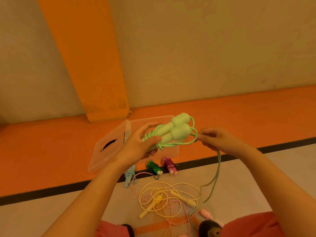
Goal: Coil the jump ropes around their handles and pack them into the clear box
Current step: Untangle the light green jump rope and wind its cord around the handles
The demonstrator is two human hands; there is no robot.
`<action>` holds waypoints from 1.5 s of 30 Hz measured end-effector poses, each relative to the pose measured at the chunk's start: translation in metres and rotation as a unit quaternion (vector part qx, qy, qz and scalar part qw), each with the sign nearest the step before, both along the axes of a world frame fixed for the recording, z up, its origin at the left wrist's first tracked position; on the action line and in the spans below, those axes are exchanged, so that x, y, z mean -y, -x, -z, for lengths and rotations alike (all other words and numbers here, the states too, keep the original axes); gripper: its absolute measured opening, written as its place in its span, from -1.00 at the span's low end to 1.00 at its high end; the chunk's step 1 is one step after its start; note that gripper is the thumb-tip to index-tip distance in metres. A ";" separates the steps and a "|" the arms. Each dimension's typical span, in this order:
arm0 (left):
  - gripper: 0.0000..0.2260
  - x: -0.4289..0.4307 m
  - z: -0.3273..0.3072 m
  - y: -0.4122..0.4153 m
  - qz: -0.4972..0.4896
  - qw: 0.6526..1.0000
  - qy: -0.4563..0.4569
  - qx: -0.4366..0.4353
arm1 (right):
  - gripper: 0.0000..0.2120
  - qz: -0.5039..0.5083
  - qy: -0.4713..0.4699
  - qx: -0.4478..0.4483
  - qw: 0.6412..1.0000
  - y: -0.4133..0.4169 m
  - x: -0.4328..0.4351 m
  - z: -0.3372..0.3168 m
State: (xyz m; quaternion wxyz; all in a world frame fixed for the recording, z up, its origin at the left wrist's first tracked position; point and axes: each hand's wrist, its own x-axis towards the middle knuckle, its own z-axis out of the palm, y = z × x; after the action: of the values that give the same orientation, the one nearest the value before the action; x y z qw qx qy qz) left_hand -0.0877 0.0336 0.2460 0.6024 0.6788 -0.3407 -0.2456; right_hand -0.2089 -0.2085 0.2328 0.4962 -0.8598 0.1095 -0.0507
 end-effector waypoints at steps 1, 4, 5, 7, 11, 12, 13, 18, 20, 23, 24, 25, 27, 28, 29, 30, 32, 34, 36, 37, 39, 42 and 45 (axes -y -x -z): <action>-0.64 0.001 0.001 -0.001 -0.009 1.000 0.005 -0.008 | -0.83 0.011 0.025 0.015 1.000 -0.001 -0.002 0.001; -0.59 0.003 0.002 -0.001 -0.011 0.999 0.034 -0.035 | -0.87 0.032 0.111 0.038 0.993 -0.005 -0.005 0.003; -0.64 0.005 0.002 -0.001 -0.013 0.998 0.046 -0.043 | -0.87 0.039 0.137 0.042 0.989 -0.006 -0.006 0.005; -0.75 0.008 0.002 -0.002 -0.025 0.996 0.065 -0.053 | -0.85 0.062 0.185 0.049 0.979 -0.007 -0.006 0.006; -0.92 0.010 0.006 -0.010 -0.086 0.993 0.052 -0.061 | -0.85 0.115 0.245 0.044 0.962 -0.007 -0.013 0.001; -0.92 0.010 0.008 -0.011 -0.094 0.992 0.048 -0.062 | -0.86 0.109 0.256 0.039 0.960 -0.008 -0.016 0.001; -0.93 0.010 0.010 -0.013 -0.102 0.991 0.047 -0.067 | -0.88 0.096 0.270 0.033 0.957 -0.008 -0.019 0.000; -0.84 0.010 0.020 -0.026 -0.163 0.983 0.036 -0.075 | -0.91 -0.002 0.370 0.120 0.921 -0.011 -0.035 0.001; -0.88 0.010 0.027 -0.030 -0.183 0.983 -0.012 -0.013 | -0.85 -0.034 0.405 0.193 0.893 -0.014 -0.043 -0.003; -0.83 0.012 0.038 -0.026 -0.177 0.963 -0.137 0.149 | -0.80 -0.066 0.451 0.246 0.855 -0.018 -0.053 -0.009; -0.80 0.014 0.040 -0.020 -0.163 0.950 -0.169 0.205 | -0.76 -0.070 0.452 0.251 0.853 -0.018 -0.055 -0.010; -0.75 0.017 0.041 -0.014 -0.139 0.938 -0.193 0.253 | -0.72 -0.072 0.445 0.252 0.856 -0.019 -0.055 -0.011; -0.65 0.021 0.040 -0.002 -0.073 0.912 -0.236 0.329 | -0.69 -0.078 0.421 0.247 0.869 -0.019 -0.051 -0.011; -0.61 0.024 0.040 0.003 -0.039 0.896 -0.252 0.363 | -0.69 -0.083 0.406 0.243 0.877 -0.019 -0.050 -0.011; -0.56 0.025 0.040 0.008 -0.009 0.880 -0.262 0.396 | -0.69 -0.087 0.391 0.238 0.885 -0.019 -0.048 -0.010; -0.51 0.025 0.040 0.010 0.013 0.866 -0.266 0.422 | -0.71 -0.092 0.375 0.235 0.892 -0.018 -0.047 -0.010; -0.43 0.025 0.043 0.011 0.047 0.859 -0.256 0.440 | -0.79 -0.097 0.344 0.222 0.907 -0.017 -0.045 -0.007; -0.38 0.024 0.044 0.010 0.074 0.869 -0.252 0.420 | -0.83 -0.105 0.327 0.205 0.917 -0.016 -0.044 -0.004; -0.36 0.025 0.046 0.010 0.093 0.866 -0.275 0.408 | -0.84 -0.122 0.320 0.191 0.920 -0.016 -0.045 -0.001; -0.35 0.025 0.047 0.012 0.100 0.864 -0.287 0.401 | -0.84 -0.130 0.321 0.186 0.919 -0.016 -0.046 0.001; -0.34 0.026 0.050 0.018 0.103 0.879 -0.281 0.372 | -0.83 -0.140 0.322 0.185 0.918 -0.016 -0.048 0.001; -0.22 0.026 0.050 0.028 0.095 0.905 -0.256 0.326 | -0.82 -0.132 0.303 0.198 0.923 -0.016 -0.048 -0.003; -0.27 0.028 0.049 0.036 0.055 0.891 -0.257 0.369 | -0.79 -0.133 0.293 0.180 0.929 -0.013 -0.045 -0.005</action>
State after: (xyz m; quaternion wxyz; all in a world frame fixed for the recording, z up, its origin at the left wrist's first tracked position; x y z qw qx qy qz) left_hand -0.1234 0.0058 0.1968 0.2233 0.8317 -0.5005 -0.0890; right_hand -0.1957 -0.1637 0.2374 0.2353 -0.9502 -0.1169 -0.1674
